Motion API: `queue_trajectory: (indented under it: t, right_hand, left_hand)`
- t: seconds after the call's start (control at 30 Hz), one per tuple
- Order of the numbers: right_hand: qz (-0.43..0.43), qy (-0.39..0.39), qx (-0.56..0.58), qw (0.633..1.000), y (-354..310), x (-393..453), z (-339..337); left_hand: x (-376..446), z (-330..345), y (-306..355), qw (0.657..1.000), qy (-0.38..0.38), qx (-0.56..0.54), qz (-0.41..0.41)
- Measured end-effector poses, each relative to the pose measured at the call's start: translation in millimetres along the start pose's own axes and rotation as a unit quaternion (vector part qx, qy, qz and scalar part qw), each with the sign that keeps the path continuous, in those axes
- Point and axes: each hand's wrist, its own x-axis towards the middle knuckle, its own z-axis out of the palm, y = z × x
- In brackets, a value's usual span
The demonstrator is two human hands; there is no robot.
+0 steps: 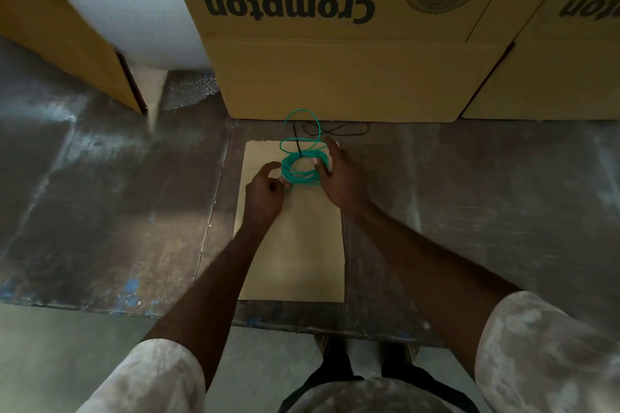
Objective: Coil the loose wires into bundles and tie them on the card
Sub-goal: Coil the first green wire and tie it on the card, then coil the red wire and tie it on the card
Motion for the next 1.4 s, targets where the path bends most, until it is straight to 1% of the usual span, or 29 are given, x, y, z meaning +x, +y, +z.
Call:
queue_trajectory:
  t: [0.1,0.17,0.27,0.33,0.5,0.6,0.7,0.83,0.97,1.1,1.23,1.3,1.4]
  right_hand:
    - [-0.023,-0.028,-0.026,0.999,5,-2,0]
    - [-0.043,-0.061,-0.069,0.995,10,-3,3]
    - [-0.066,-0.125,-0.169,0.975,13,-6,8]
    - [-0.070,-0.137,-0.189,0.970,13,-8,11]
    - [-0.057,-0.141,-0.156,0.976,8,-10,14]
    - [-0.055,-0.132,-0.142,0.979,4,-12,8]
    - [-0.056,-0.129,-0.131,0.981,5,-12,4]
    - [-0.058,-0.115,-0.096,0.987,4,-14,-2]
    - [-0.063,-0.093,-0.069,0.991,2,-14,-7]
    - [-0.057,-0.087,-0.051,0.993,0,-14,-11]
    - [-0.039,-0.079,-0.029,0.996,7,-22,-16]
    - [-0.031,-0.072,-0.013,0.997,15,-30,-21]
    - [-0.032,-0.052,-0.007,0.998,26,-47,-37]
  left_hand:
    - [0,3,-3,0.997,0.006,-0.063,-0.048]
    - [1,4,-7,0.993,0.003,-0.094,-0.070]
    - [6,2,-7,0.994,0.019,-0.090,-0.053]
    - [11,0,-5,0.995,0.037,-0.087,-0.034]
    - [24,-7,-7,0.996,0.052,-0.061,-0.023]
    - [22,-8,-7,0.997,0.048,-0.053,-0.012]
    - [15,-7,-3,0.998,0.060,-0.034,-0.015]
    - [9,-7,2,0.994,0.092,-0.052,-0.018]
    - [4,-6,6,0.993,0.097,-0.071,-0.020]
    - [-6,-4,17,0.992,0.096,-0.087,0.007]
    - [-29,10,37,0.988,0.113,-0.099,0.025]
    - [-46,23,48,0.988,0.107,-0.105,0.042]
    - [-73,48,66,0.990,0.069,-0.108,0.058]
